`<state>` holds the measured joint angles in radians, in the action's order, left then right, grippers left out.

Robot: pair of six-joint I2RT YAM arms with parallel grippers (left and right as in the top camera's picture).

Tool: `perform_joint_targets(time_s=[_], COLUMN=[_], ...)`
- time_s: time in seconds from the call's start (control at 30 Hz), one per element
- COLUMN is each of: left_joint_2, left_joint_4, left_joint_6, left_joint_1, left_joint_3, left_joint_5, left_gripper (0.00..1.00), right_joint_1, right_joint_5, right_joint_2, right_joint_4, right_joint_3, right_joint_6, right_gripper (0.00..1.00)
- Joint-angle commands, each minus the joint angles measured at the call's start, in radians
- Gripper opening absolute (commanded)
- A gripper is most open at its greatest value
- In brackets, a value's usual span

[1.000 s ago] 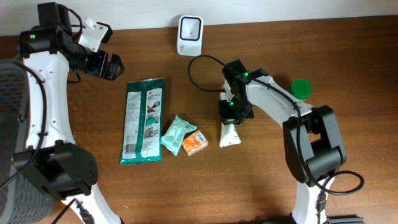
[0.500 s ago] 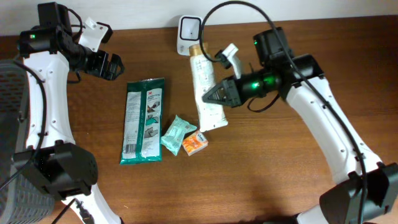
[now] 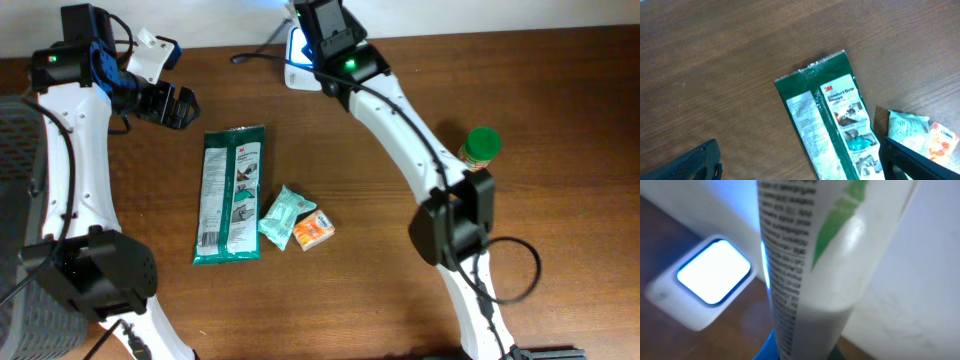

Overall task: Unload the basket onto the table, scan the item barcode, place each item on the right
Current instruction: 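Hold the tube's barcode up to the scanner with the right gripper, then set the tube down beside the green jar at right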

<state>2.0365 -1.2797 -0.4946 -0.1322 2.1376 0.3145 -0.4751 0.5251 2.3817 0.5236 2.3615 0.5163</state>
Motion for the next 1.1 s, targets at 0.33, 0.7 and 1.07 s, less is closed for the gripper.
perform_joint_targets(time_s=[0.33, 0.7, 1.07], left_joint_2=[-0.010, -0.010, -0.010], left_joint_4=[0.003, 0.003, 0.003], left_joint_6=[-0.016, -0.016, -0.016], left_joint_1=[-0.002, -0.002, -0.002], left_joint_3=[0.007, 0.007, 0.007], left_joint_5=[0.003, 0.003, 0.003], left_gripper=[0.99, 0.99, 0.99], right_joint_1=[-0.009, -0.034, 0.093], right_joint_5=[0.251, 0.005, -0.269], right_joint_2=[0.238, -0.046, -0.372], right_joint_4=[-0.205, 0.080, 1.107], right_joint_3=[0.011, 0.011, -0.058], right_joint_6=[0.232, -0.091, -0.800], right_gripper=[0.04, 0.04, 0.04])
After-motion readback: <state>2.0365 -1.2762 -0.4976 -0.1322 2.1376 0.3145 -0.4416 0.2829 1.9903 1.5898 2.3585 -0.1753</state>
